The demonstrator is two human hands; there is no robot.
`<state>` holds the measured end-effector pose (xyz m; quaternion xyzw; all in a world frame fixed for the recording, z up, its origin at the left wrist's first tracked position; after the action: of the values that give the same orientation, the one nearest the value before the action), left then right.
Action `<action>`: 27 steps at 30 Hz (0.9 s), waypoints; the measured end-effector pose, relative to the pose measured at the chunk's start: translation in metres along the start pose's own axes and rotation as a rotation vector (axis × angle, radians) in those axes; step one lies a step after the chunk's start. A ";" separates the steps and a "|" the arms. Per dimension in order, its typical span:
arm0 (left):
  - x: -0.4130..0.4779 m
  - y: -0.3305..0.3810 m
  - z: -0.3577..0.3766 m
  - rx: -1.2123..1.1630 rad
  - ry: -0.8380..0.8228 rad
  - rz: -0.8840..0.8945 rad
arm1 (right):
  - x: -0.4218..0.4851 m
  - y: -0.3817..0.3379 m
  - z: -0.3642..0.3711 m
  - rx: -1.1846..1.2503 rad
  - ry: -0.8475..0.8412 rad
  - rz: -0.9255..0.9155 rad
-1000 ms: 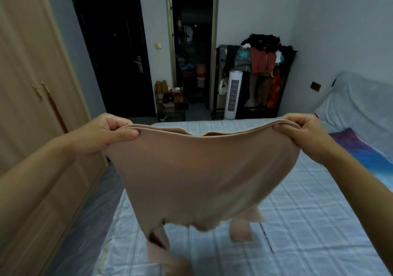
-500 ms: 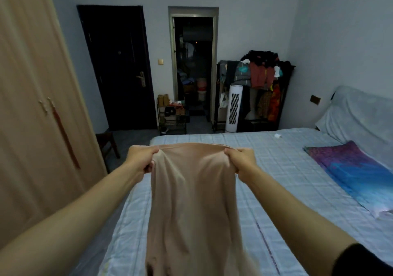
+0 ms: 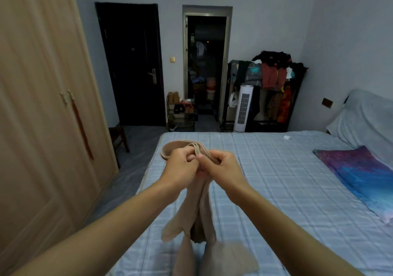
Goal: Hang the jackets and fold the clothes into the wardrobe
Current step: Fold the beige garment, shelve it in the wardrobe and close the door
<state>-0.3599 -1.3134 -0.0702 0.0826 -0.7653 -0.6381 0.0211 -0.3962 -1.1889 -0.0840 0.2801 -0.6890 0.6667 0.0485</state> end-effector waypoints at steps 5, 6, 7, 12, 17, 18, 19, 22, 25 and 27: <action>-0.016 0.006 -0.009 -0.008 -0.230 -0.175 | -0.003 -0.005 -0.008 -0.185 -0.178 -0.004; -0.019 0.006 -0.014 0.034 -0.239 -0.183 | -0.005 -0.004 -0.008 -0.257 -0.205 -0.016; -0.022 0.005 -0.018 0.080 -0.231 -0.176 | -0.007 -0.005 -0.006 -0.302 -0.226 -0.035; -0.027 -0.004 -0.052 0.445 0.131 0.139 | -0.008 -0.007 -0.001 -0.401 -0.167 -0.146; -0.037 -0.015 -0.079 0.924 0.157 0.509 | -0.002 -0.017 -0.020 -0.343 -0.075 -0.140; -0.038 -0.019 -0.080 0.941 0.111 0.491 | -0.002 -0.020 -0.023 -0.337 -0.064 -0.149; -0.040 -0.023 -0.079 0.960 0.094 0.481 | -0.001 -0.023 -0.026 -0.333 -0.060 -0.158; -0.041 -0.027 -0.077 0.946 0.176 0.536 | -0.002 -0.031 -0.033 -0.328 -0.083 -0.201; -0.039 -0.022 -0.081 0.801 0.244 0.561 | -0.007 -0.042 -0.039 -0.332 -0.116 -0.254; -0.034 -0.021 -0.083 0.844 0.248 0.535 | -0.011 -0.049 -0.042 -0.322 -0.124 -0.280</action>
<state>-0.3128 -1.3924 -0.0734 -0.0397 -0.9423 -0.2311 0.2391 -0.3774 -1.1433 -0.0407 0.4022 -0.7425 0.5164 0.1423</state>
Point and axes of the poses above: each hand's wrist, its own x-axis towards the middle knuckle, its own z-axis out of the palm, y = z × x, the point moved 2 cm from there along x, towards the middle knuckle, and after that the axes turned 13 degrees about -z, right-handed, at the moved point
